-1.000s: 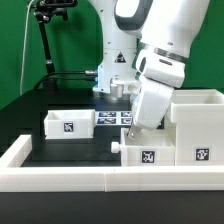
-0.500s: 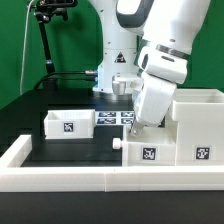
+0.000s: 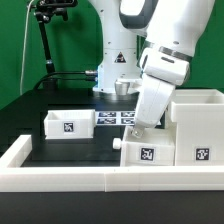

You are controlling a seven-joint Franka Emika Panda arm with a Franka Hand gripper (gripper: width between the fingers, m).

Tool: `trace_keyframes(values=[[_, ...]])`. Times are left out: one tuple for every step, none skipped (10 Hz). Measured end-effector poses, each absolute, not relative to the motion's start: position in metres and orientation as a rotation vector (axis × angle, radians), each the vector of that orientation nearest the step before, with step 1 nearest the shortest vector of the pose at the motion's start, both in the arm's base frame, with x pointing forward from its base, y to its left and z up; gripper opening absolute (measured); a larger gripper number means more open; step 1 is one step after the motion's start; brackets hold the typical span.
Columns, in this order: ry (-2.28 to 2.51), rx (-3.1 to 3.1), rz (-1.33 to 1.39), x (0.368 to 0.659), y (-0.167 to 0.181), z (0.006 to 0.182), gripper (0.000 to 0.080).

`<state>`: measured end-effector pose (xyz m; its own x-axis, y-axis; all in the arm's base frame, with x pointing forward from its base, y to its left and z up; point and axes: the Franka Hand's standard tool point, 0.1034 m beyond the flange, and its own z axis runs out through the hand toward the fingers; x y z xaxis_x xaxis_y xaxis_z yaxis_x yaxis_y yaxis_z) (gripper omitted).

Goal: Assemble drawer

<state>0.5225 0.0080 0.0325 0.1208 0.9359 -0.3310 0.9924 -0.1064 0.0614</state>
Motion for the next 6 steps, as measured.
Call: trace_keyframes(values=[[1.896, 2.134, -0.304, 0.5224, 0.0077, 0.0324, 0.0047], [1.896, 2.134, -0.304, 0.5223, 0.0076, 0.0323, 0.0047], [1.896, 2.134, -0.304, 0.5223, 0.0076, 0.0323, 0.0047], [1.897, 2.134, -0.304, 0.5223, 0.0076, 0.0323, 0.0046], [1.939, 2.098, -0.322, 0.5220, 0.0073, 0.0341, 0.0046], [1.968, 2.071, -0.346, 0.5219, 0.0054, 0.0368, 0.0047]])
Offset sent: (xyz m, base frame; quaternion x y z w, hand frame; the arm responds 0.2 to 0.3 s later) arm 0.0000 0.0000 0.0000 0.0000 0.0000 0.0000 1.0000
